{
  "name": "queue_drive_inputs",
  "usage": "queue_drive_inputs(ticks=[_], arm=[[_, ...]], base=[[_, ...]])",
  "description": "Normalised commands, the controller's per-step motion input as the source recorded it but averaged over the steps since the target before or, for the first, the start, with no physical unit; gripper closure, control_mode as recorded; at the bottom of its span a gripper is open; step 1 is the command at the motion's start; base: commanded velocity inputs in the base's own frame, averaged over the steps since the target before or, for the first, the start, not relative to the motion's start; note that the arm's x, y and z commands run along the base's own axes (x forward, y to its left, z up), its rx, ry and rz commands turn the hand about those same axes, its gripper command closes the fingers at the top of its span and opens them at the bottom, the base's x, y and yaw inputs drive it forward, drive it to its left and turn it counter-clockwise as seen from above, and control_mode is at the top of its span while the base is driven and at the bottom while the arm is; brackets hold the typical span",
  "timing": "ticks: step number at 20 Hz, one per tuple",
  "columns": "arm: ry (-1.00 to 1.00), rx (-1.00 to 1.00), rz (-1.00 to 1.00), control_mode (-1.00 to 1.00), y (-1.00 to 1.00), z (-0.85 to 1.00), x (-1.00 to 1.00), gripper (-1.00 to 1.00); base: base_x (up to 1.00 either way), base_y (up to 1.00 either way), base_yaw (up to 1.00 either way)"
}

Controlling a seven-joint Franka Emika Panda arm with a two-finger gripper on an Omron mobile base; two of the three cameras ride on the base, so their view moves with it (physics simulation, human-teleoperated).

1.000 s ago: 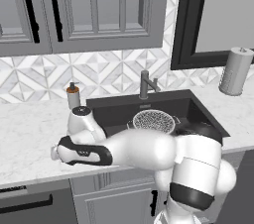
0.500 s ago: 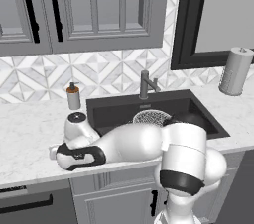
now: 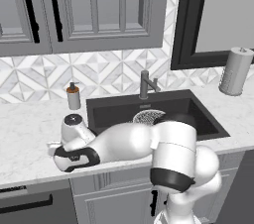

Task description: Put the colander in the sink, put the orange in the colander, and turn on the sink faucet and pour water over the colander.

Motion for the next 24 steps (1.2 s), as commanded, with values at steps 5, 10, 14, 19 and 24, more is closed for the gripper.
queue_drive_inputs(ticks=[5, 10, 14, 19, 24], arm=[[-0.01, 0.0, -0.09, -1.0, 0.24, -0.12, 0.26, -1.0], [0.0, 0.0, -0.09, -1.0, 0.03, -0.18, 0.23, -1.0], [0.0, 0.0, -0.13, -1.0, 0.0, -0.24, 0.03, 1.0], [-0.01, 0.01, -0.23, -1.0, -0.42, -0.14, -0.31, 1.0], [-0.19, 0.14, -0.3, -1.0, -0.97, 0.03, -0.39, 1.0]], base=[[0.0, 0.0, 0.0], [0.0, 0.0, 0.0], [0.0, 0.0, 0.0], [0.0, 0.0, 0.0], [0.0, 0.0, 0.0]])
